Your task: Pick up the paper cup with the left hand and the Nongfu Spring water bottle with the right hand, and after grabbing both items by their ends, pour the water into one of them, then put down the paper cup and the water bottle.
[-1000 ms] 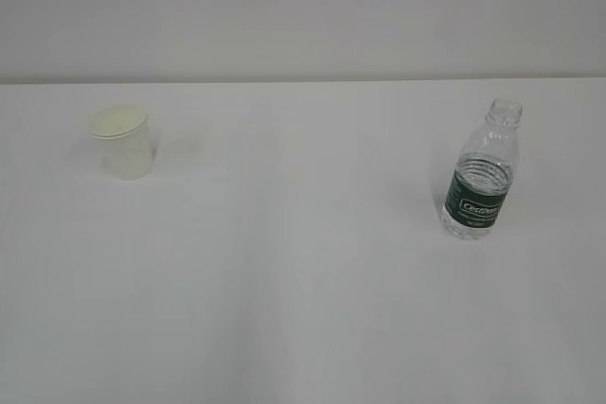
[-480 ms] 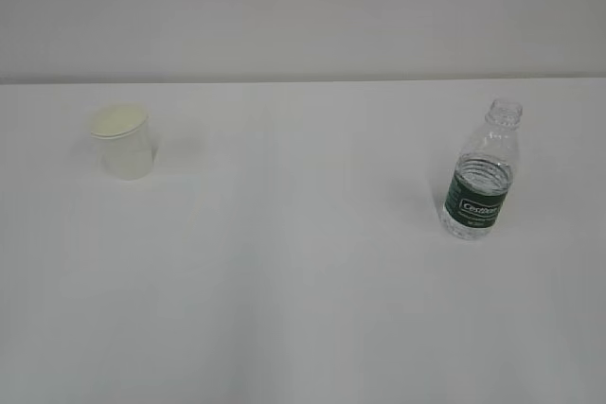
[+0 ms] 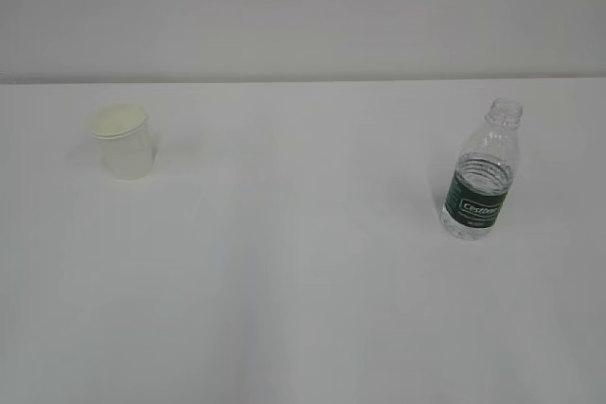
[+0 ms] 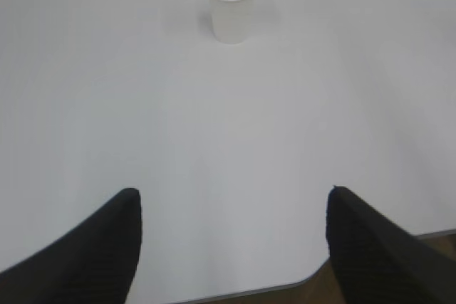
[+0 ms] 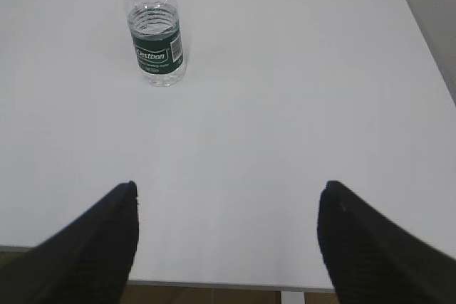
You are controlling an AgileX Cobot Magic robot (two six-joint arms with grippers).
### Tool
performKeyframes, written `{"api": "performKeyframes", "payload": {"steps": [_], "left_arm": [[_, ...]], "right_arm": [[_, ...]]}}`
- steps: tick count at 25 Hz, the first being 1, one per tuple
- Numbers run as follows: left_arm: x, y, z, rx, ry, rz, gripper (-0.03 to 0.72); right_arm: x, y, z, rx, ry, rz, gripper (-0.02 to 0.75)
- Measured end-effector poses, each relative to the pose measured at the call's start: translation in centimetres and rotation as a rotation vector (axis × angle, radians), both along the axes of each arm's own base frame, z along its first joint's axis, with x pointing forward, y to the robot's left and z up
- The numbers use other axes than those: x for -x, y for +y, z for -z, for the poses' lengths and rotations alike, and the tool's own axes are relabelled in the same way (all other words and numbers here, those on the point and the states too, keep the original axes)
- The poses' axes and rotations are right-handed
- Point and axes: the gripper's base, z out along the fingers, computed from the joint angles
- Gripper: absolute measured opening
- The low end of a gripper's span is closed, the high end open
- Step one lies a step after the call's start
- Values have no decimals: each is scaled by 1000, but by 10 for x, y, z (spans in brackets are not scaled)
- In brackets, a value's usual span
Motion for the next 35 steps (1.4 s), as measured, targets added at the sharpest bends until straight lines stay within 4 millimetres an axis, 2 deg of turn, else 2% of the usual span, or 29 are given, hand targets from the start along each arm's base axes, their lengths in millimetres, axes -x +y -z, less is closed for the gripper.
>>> {"api": "performKeyframes", "payload": {"steps": [15, 21, 31, 35], "left_arm": [[-4, -1, -3, 3, 21, 4, 576], [-24, -6, -5, 11, 129, 16, 576], [-57, -12, -15, 41, 134, 19, 576], [-67, -14, -16, 56, 142, 21, 575]], "right_arm": [[0, 3, -7, -35, -20, -25, 588], [-12, 6, -8, -36, 51, -31, 588], [-36, 14, -13, -68, 102, -60, 588], [-45, 16, -21, -70, 89, -64, 588]]}}
